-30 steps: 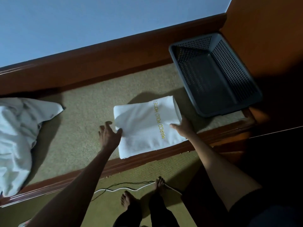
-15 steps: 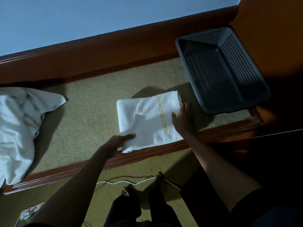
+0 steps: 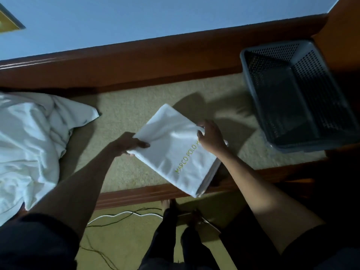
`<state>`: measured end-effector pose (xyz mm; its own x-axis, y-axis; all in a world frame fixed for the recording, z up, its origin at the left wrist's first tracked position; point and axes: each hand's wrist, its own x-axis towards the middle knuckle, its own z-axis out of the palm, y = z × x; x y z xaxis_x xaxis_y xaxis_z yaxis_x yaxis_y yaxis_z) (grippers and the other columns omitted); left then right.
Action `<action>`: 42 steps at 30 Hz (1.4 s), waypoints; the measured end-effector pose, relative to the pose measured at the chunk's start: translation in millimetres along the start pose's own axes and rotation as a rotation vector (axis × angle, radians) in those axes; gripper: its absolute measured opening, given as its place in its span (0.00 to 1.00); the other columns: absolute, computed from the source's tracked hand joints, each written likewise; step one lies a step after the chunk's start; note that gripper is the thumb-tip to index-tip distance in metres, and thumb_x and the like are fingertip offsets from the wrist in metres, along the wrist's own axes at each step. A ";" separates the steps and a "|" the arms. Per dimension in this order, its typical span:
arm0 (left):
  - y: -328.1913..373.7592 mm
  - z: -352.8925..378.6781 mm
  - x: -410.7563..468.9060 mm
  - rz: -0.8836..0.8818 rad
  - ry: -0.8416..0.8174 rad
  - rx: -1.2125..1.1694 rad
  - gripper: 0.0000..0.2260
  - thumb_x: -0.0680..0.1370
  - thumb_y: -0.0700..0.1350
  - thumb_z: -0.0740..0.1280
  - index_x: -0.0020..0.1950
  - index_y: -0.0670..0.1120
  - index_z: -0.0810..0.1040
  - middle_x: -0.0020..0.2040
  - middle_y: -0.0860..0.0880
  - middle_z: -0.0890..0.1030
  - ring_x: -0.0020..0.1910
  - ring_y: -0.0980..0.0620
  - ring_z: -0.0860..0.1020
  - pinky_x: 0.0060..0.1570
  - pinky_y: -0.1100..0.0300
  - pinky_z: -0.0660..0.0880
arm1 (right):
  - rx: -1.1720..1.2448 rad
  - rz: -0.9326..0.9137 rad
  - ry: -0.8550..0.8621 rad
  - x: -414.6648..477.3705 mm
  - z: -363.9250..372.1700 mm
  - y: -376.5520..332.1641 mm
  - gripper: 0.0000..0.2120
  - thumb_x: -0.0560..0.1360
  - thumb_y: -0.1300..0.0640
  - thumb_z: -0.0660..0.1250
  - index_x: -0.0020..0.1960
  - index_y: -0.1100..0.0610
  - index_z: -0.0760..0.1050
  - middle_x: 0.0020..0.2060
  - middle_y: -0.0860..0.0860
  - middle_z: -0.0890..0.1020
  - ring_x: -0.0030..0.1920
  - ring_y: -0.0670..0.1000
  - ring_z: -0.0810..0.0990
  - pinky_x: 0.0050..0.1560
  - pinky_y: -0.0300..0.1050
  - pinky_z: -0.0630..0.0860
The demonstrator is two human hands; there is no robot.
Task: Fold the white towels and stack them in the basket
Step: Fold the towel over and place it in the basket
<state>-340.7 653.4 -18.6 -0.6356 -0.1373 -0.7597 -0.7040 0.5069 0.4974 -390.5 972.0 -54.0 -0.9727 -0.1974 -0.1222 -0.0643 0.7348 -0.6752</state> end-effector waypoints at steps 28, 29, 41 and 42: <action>29.3 -1.4 175.3 0.711 0.579 0.581 0.26 0.86 0.56 0.53 0.84 0.52 0.55 0.84 0.46 0.53 0.83 0.43 0.49 0.80 0.43 0.46 | -0.440 -0.368 0.033 164.6 117.4 -42.6 0.29 0.84 0.43 0.53 0.81 0.56 0.60 0.80 0.58 0.61 0.79 0.59 0.60 0.78 0.57 0.57; 29.6 -1.0 174.3 0.708 0.583 0.592 0.26 0.86 0.57 0.53 0.84 0.52 0.54 0.84 0.46 0.52 0.83 0.43 0.49 0.80 0.43 0.46 | -0.441 -0.372 0.039 162.4 116.5 -43.2 0.30 0.84 0.42 0.53 0.81 0.55 0.59 0.80 0.58 0.60 0.80 0.59 0.59 0.78 0.57 0.56; -26.6 52.9 84.5 0.632 0.578 0.626 0.28 0.87 0.57 0.47 0.85 0.50 0.46 0.85 0.47 0.44 0.83 0.47 0.42 0.81 0.45 0.45 | -0.454 -0.448 -0.028 57.0 109.8 -20.6 0.31 0.83 0.44 0.57 0.81 0.57 0.58 0.81 0.61 0.55 0.82 0.60 0.51 0.78 0.61 0.55; -36.2 57.7 73.8 0.633 0.571 0.634 0.28 0.87 0.57 0.46 0.85 0.50 0.46 0.85 0.48 0.44 0.83 0.48 0.42 0.81 0.45 0.44 | -0.448 -0.467 -0.034 46.0 108.1 -17.2 0.31 0.83 0.44 0.58 0.81 0.57 0.58 0.81 0.61 0.55 0.82 0.59 0.51 0.78 0.61 0.55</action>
<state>-343.8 674.0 -116.9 -0.9988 0.0108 -0.0476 -0.0039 0.9541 0.2994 -410.1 880.1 -126.7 -0.8127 -0.5768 0.0827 -0.5729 0.7649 -0.2944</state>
